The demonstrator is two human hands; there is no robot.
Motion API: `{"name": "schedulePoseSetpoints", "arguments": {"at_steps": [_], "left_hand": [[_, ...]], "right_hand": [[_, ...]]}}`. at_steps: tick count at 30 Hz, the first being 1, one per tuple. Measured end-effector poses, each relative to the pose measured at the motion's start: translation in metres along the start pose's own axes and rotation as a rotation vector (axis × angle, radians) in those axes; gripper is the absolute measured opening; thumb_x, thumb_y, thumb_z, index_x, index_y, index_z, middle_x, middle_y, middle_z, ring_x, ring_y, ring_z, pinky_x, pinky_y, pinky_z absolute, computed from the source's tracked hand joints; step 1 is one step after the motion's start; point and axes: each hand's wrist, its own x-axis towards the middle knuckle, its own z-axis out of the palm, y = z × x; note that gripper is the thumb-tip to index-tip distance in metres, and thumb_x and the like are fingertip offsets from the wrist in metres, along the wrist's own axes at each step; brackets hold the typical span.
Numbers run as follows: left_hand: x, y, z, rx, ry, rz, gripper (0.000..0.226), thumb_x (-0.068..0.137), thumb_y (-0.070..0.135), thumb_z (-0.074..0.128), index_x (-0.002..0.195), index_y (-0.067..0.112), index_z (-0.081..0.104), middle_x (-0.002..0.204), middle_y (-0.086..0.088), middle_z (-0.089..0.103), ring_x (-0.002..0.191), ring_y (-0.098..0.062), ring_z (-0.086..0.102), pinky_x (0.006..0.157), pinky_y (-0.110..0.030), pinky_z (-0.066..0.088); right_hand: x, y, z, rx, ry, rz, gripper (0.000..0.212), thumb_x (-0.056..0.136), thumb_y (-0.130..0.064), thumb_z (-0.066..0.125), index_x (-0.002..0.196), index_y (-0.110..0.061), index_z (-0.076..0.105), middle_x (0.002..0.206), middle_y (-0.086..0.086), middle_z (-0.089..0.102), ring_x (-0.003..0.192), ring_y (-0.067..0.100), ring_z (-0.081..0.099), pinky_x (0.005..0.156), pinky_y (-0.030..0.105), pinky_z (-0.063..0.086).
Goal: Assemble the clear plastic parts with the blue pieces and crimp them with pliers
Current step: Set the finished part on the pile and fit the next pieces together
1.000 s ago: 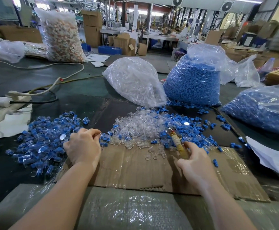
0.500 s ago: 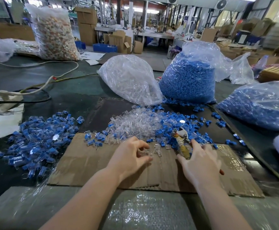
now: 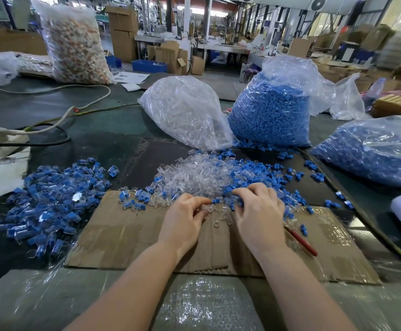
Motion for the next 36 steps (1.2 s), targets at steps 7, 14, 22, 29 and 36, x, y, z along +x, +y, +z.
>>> {"name": "schedulePoseSetpoints", "arguments": {"at_steps": [7, 14, 22, 29, 36], "left_hand": [[-0.002, -0.006, 0.0, -0.014, 0.024, 0.005, 0.019, 0.088, 0.018, 0.062, 0.106, 0.023, 0.064, 0.093, 0.009, 0.051, 0.08, -0.004, 0.051, 0.07, -0.01, 0.034], [-0.003, -0.006, -0.001, -0.088, 0.049, -0.027, 0.018, 0.082, 0.019, 0.07, 0.091, 0.03, 0.058, 0.084, 0.015, 0.056, 0.077, 0.002, 0.054, 0.068, -0.004, 0.04], [-0.003, -0.006, 0.0, -0.16, 0.088, -0.056, 0.012, 0.079, 0.019, 0.073, 0.085, 0.022, 0.064, 0.075, 0.012, 0.061, 0.068, 0.005, 0.054, 0.064, -0.002, 0.037], [-0.004, -0.006, 0.0, -0.193, 0.062, -0.068, 0.013, 0.078, 0.018, 0.074, 0.081, 0.025, 0.063, 0.074, 0.011, 0.064, 0.07, 0.004, 0.057, 0.065, -0.002, 0.039], [-0.004, -0.004, -0.003, -0.26, 0.063, -0.107, 0.017, 0.08, 0.013, 0.072, 0.075, 0.027, 0.064, 0.07, 0.013, 0.064, 0.068, 0.009, 0.057, 0.064, -0.002, 0.039]], "right_hand": [[0.02, -0.019, 0.024, -0.088, -0.136, -0.036, 0.027, 0.097, -0.023, 0.042, 0.111, -0.031, 0.064, 0.112, -0.002, 0.048, 0.109, 0.02, 0.039, 0.091, 0.039, 0.026], [0.032, -0.027, 0.026, -0.145, -0.2, -0.009, 0.023, 0.093, -0.019, 0.049, 0.109, -0.029, 0.063, 0.114, -0.002, 0.051, 0.111, 0.022, 0.041, 0.09, 0.043, 0.027], [0.028, -0.023, 0.03, -0.145, -0.126, -0.072, 0.012, 0.094, -0.022, 0.049, 0.097, -0.027, 0.058, 0.105, -0.006, 0.054, 0.105, 0.019, 0.044, 0.086, 0.039, 0.023], [0.024, -0.02, 0.031, -0.158, -0.094, -0.096, 0.01, 0.094, -0.018, 0.047, 0.098, -0.025, 0.054, 0.104, -0.007, 0.057, 0.104, 0.018, 0.044, 0.086, 0.038, 0.019], [0.01, -0.017, 0.022, -0.058, 0.007, -0.071, 0.011, 0.093, -0.016, 0.051, 0.09, -0.024, 0.058, 0.087, -0.009, 0.064, 0.091, 0.017, 0.051, 0.088, 0.034, 0.022]]}}
